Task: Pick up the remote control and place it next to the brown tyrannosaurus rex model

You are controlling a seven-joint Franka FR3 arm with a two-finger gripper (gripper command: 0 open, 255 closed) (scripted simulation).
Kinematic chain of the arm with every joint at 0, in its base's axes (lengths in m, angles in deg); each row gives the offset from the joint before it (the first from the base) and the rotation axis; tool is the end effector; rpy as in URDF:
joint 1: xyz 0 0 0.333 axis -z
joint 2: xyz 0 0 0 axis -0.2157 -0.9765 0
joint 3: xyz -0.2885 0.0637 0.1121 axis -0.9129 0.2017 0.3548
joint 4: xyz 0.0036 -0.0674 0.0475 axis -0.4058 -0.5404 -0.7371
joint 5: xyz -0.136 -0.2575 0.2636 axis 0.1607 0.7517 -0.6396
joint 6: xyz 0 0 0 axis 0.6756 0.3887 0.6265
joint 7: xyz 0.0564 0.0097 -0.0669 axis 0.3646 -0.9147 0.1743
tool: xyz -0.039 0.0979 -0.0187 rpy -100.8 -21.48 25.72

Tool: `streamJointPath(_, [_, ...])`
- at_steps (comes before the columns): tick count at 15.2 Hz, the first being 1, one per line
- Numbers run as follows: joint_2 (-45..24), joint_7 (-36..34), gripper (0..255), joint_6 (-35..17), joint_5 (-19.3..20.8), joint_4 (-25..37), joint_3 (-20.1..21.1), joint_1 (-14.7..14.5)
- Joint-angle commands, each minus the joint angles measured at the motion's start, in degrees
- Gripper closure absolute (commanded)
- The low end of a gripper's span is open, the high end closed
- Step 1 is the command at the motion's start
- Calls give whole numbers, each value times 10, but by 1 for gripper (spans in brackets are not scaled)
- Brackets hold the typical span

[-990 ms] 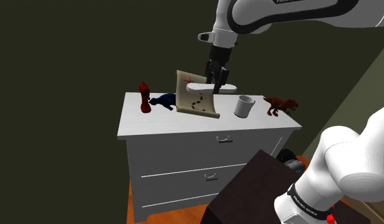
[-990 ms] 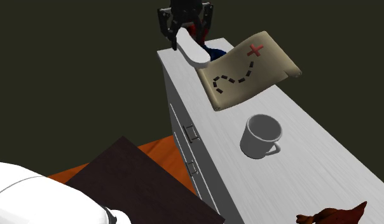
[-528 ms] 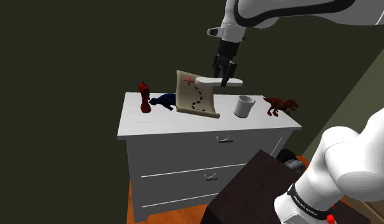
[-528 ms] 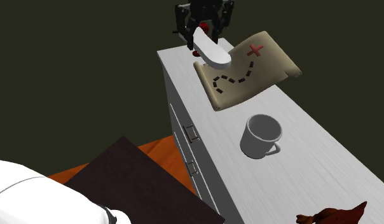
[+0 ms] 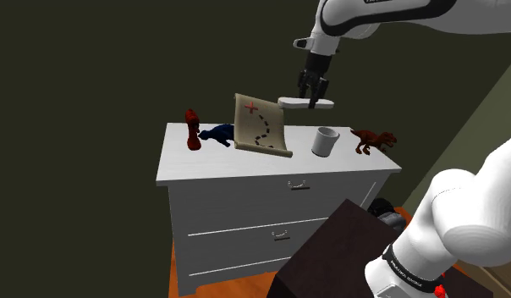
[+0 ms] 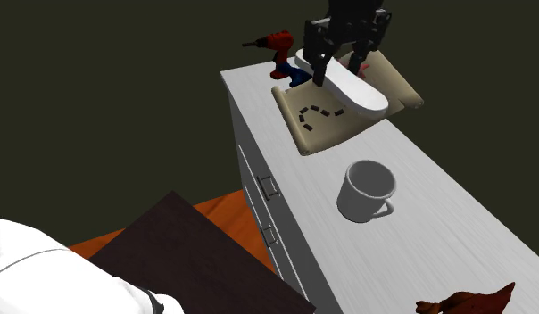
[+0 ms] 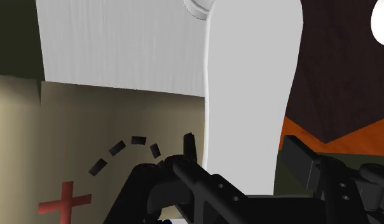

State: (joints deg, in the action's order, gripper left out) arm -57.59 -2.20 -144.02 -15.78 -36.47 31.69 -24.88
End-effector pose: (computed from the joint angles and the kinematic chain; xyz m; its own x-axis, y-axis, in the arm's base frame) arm 0.4934 -0.0852 0.5457 0.4496 0.8932 0.0105 0.8931 -0.4494 -0.0203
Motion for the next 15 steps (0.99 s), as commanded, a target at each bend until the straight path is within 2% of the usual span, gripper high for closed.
streamJointPath(1, [-9,32,255,2,1,12,-19,12])
streamJointPath(8, [-77,143,255,11,-20,84,-83,51])
streamJointPath(15, [-182,262,255,34,-74,195,-137,108])
